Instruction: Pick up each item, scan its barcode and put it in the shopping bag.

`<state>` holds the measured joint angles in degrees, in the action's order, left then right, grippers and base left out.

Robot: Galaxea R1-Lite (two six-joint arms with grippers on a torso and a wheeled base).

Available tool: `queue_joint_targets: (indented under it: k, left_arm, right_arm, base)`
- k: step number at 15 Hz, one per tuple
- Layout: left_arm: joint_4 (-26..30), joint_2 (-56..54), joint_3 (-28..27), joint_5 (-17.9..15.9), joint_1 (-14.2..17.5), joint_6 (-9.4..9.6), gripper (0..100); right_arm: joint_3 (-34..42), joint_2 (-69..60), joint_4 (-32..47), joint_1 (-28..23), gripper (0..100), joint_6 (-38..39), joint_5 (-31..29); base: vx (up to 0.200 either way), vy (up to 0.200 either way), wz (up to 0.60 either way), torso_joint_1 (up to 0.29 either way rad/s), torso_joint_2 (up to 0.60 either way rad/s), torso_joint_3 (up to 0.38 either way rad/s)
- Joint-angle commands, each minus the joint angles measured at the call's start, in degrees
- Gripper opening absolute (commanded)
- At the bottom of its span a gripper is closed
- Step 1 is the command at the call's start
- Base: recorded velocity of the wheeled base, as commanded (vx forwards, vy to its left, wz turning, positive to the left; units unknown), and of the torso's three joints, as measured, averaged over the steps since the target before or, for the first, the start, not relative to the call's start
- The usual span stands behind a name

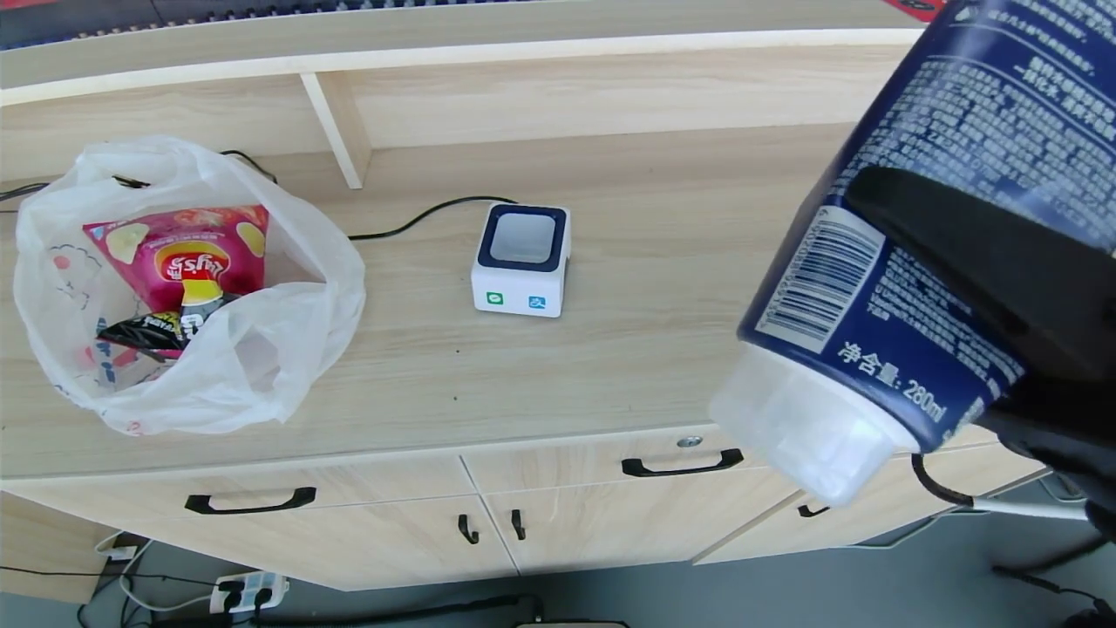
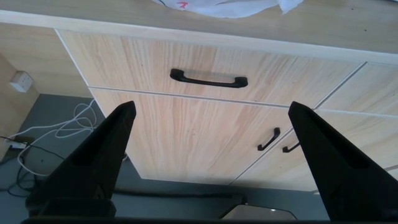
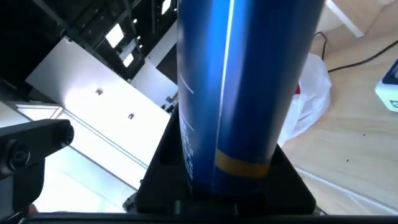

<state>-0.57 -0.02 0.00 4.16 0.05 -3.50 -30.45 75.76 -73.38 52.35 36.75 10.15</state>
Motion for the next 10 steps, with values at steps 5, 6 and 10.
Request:
queue_joint_targets:
  k: [5,6,10]
  left_arm:
    - [0.0,0.0,0.0,0.0,0.0,-0.02,100]
    - [0.0,0.0,0.0,0.0,0.0,-0.02,100]
    - [0.0,0.0,0.0,0.0,0.0,-0.02,100]
  right_arm:
    - [-2.0,1.4,0.0,0.7,0,5.4,5.9]
    - [-2.4,1.6,0.0,0.7,0,5.5,5.9]
    - [-1.6,0.0,-0.1,4.2,0,7.2,6.1]
  base:
    - [0.0,0.0,0.0,0.0,0.0,0.0]
    - [0.0,0.0,0.0,0.0,0.0,0.0]
    - [0.0,0.0,0.0,0.0,0.0,0.0]
